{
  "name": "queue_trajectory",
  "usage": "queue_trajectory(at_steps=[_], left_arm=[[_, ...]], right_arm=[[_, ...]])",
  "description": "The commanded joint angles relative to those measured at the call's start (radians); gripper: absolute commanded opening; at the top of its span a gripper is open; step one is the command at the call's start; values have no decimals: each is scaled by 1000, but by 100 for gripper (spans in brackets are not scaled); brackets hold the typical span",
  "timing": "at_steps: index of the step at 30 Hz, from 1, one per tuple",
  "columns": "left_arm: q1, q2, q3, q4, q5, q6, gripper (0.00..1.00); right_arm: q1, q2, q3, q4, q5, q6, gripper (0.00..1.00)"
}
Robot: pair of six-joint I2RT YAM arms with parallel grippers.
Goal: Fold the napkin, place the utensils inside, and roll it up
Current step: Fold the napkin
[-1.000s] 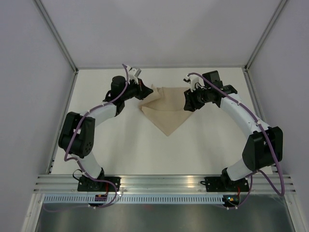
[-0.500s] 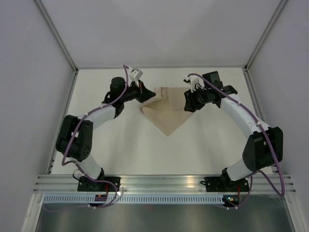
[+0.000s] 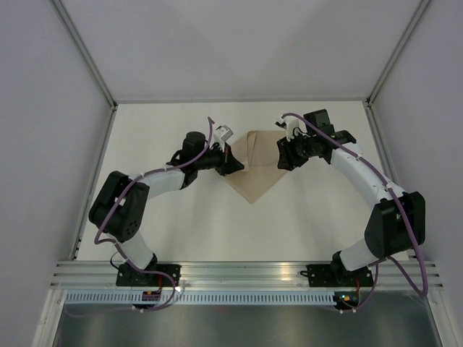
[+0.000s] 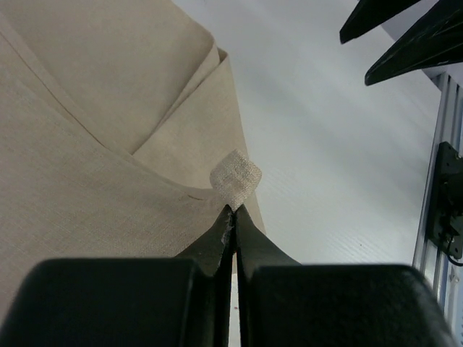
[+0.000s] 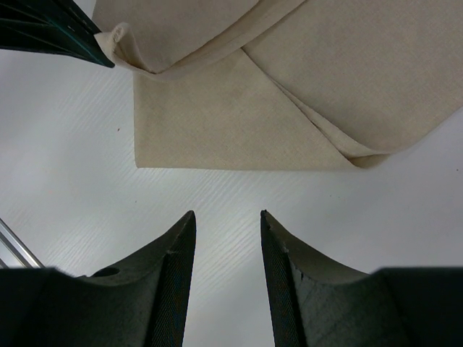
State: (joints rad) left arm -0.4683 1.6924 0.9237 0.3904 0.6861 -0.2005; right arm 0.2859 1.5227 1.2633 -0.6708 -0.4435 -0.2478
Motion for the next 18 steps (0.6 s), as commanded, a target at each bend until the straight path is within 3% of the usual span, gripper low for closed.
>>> queue_trajectory(at_steps=[1,12,18], left_arm=[[-33,33,-20,10,-48,55,2],[-118,113,-103,94,-109,6,6],[-135,113,-134,120,-115,-4,17]], right_arm=[[2,-33,-16,-3,34,-4,47],[1,-21,-38,10,43,-5,47],[2,-18,-54,19,43,-4,47]])
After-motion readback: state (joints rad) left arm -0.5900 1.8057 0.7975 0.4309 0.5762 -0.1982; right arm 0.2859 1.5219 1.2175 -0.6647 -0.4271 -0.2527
